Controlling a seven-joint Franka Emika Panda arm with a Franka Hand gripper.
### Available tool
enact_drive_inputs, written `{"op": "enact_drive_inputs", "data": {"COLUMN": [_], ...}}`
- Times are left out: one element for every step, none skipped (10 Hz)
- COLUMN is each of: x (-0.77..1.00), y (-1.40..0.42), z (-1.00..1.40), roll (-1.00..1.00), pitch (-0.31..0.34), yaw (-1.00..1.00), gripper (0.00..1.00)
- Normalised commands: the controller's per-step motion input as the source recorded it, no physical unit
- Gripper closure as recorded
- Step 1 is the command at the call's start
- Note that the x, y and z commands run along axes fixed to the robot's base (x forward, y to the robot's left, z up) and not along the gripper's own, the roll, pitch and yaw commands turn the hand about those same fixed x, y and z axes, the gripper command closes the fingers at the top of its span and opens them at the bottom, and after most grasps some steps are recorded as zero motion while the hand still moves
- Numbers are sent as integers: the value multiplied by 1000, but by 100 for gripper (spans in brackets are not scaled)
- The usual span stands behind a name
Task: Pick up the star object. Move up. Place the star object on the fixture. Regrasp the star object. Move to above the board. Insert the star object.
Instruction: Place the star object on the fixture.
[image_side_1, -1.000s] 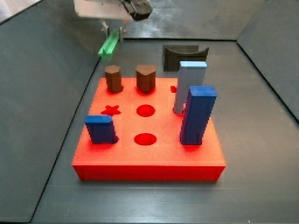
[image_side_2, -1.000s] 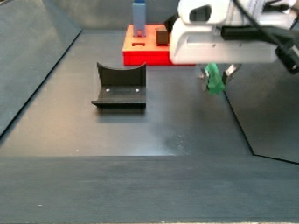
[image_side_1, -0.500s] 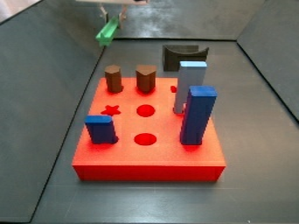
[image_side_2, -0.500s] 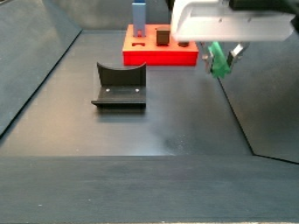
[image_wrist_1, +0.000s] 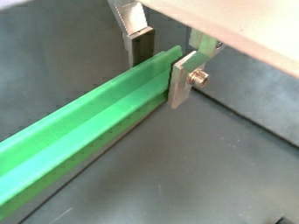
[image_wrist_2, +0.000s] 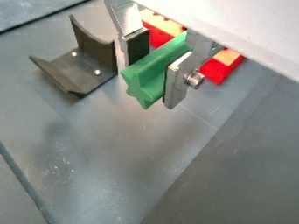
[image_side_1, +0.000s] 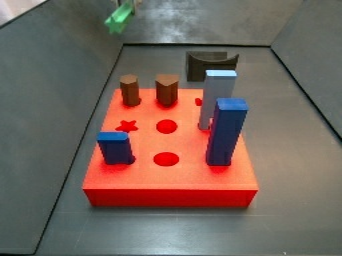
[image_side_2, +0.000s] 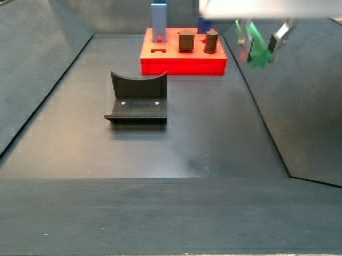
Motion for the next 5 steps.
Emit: {"op": "enact_drive_inputs", "data": {"x": [-10,-6,1000,1000,1000], "y": [9,10,-464,-466,-431], "z": [505,360,78,44,23], "roll": [82,70,-35,-34,-42], "pitch": [68,73,-325,-295,-239], "yaw": [13,11,121,121,100], "gripper": [100,100,100,100,100]}}
